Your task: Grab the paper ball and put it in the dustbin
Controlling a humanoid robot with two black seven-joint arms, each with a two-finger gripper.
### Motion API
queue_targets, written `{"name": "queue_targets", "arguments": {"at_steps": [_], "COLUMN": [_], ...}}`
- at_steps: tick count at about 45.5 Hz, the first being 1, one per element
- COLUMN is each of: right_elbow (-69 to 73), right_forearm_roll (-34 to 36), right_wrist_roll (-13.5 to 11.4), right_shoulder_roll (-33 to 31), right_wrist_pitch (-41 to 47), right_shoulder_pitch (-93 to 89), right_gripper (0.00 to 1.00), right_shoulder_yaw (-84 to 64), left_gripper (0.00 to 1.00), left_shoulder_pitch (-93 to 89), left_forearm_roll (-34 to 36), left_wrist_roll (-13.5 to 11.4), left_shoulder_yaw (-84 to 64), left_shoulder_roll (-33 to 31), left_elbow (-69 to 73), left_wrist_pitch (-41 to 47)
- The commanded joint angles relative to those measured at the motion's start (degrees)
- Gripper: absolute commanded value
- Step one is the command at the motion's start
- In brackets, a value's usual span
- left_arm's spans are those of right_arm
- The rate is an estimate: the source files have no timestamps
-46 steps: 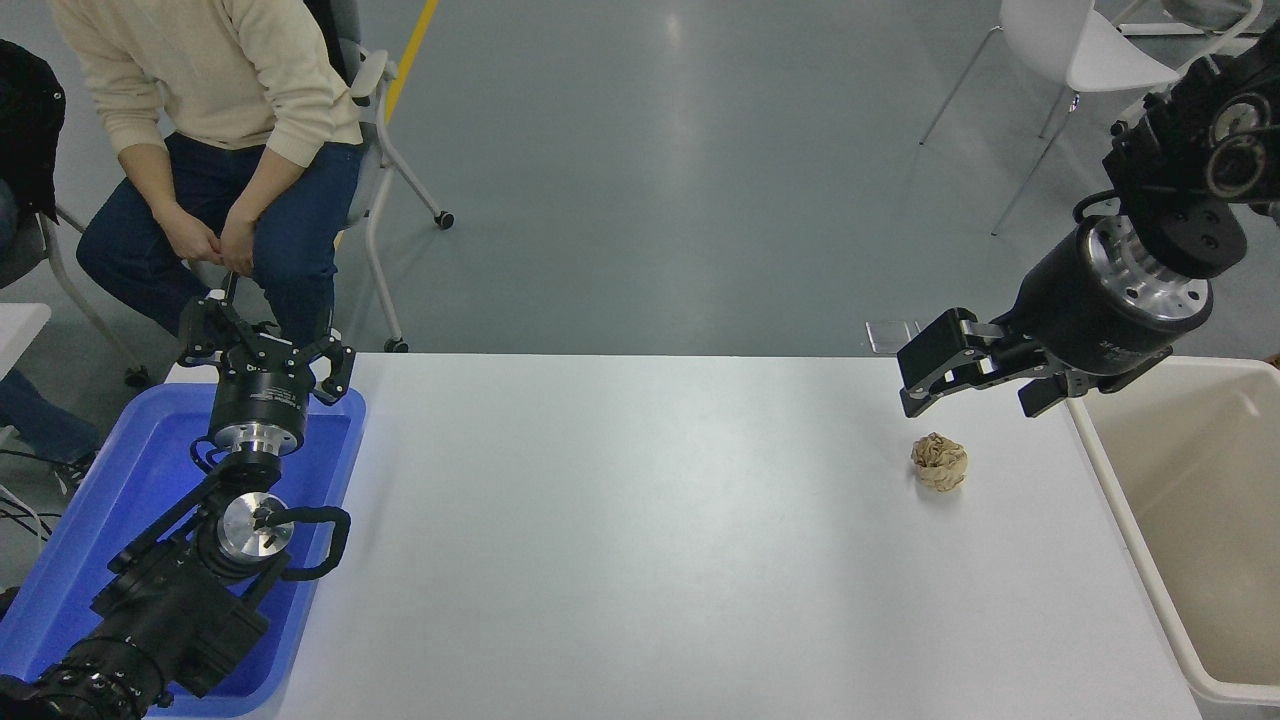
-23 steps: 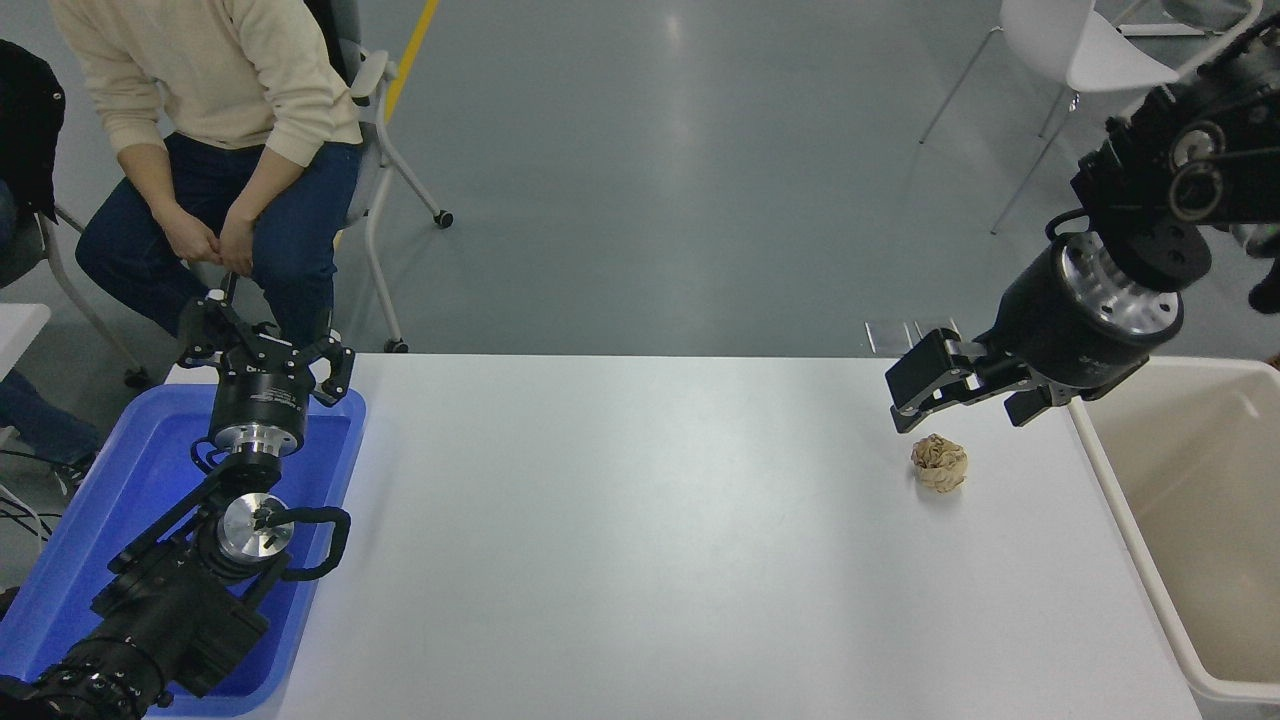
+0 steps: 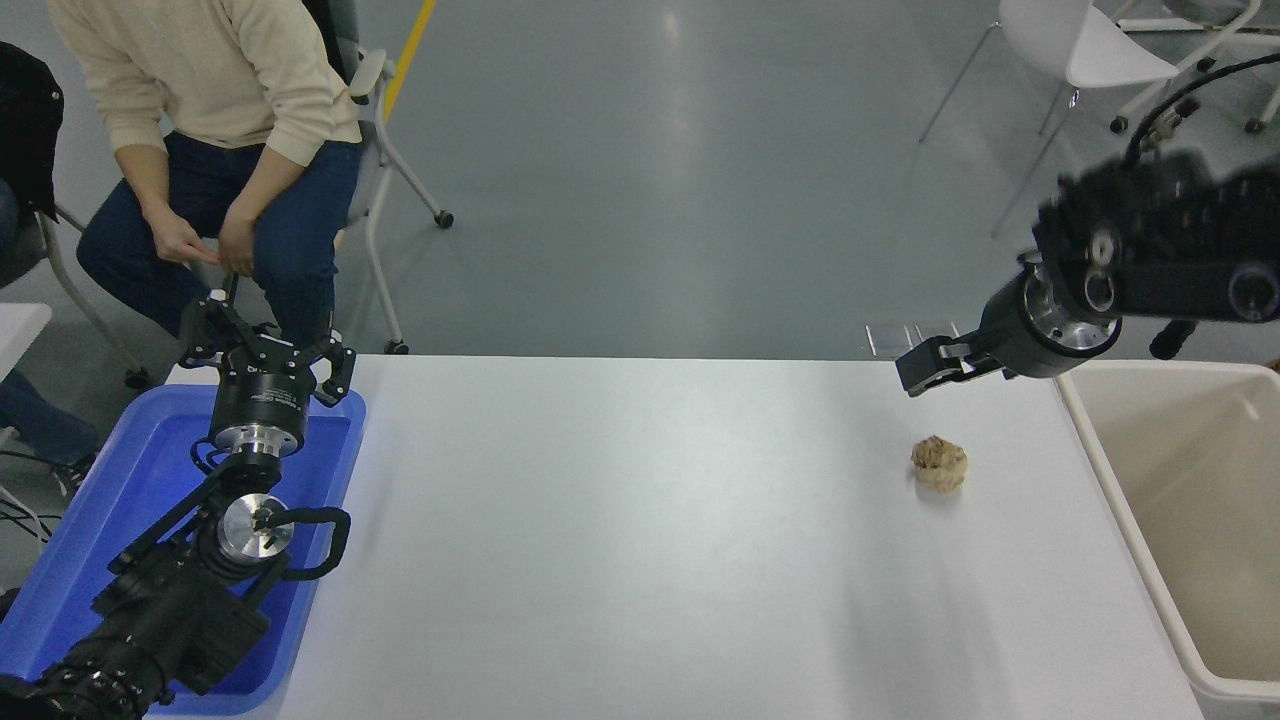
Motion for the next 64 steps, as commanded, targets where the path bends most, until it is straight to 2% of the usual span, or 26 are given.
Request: {"name": "queue_targets", "arguments": {"at_steps": [1, 11, 41, 49, 64], "right_elbow": [-12.7, -18.7, -43.1, -44.9, -45.0], "right_forearm_roll": [-1.6, -1.6, -3.7, -8.0, -8.9], "right_wrist_roll": [0.0, 0.0, 0.1, 0.1, 0.1], "right_shoulder_roll": [2.0, 4.1, 11.8, 12.6, 12.9], "right_wrist_pitch": [-6.2, -8.8, -9.3, -10.1, -10.2], "right_shoulder_pitch": [-15.0, -23.1, -40.2, -42.5, -44.3], "right_gripper": [1.0, 1.0, 1.0, 0.99, 0.98], "right_shoulder_yaw": [4.6, 8.5, 20.4, 22.8, 25.4], "left_gripper": [0.99, 0.99, 0.99, 0.99, 0.99], "left_shoulder_pitch": [0.0, 0.0, 0.0, 0.0, 0.0], "left_forearm_roll": [0.0, 0.0, 0.0, 0.0, 0.0], "left_wrist_roll": [0.0, 0.0, 0.0, 0.0, 0.0], "left_shoulder_yaw": [0.0, 0.0, 0.0, 0.0, 0.0], "left_shoulder_roll": [0.0, 0.0, 0.0, 0.0, 0.0], "left_elbow": [0.0, 0.0, 0.0, 0.1, 0.0], "left_wrist_pitch": [0.0, 0.0, 0.0, 0.0, 0.0]}}
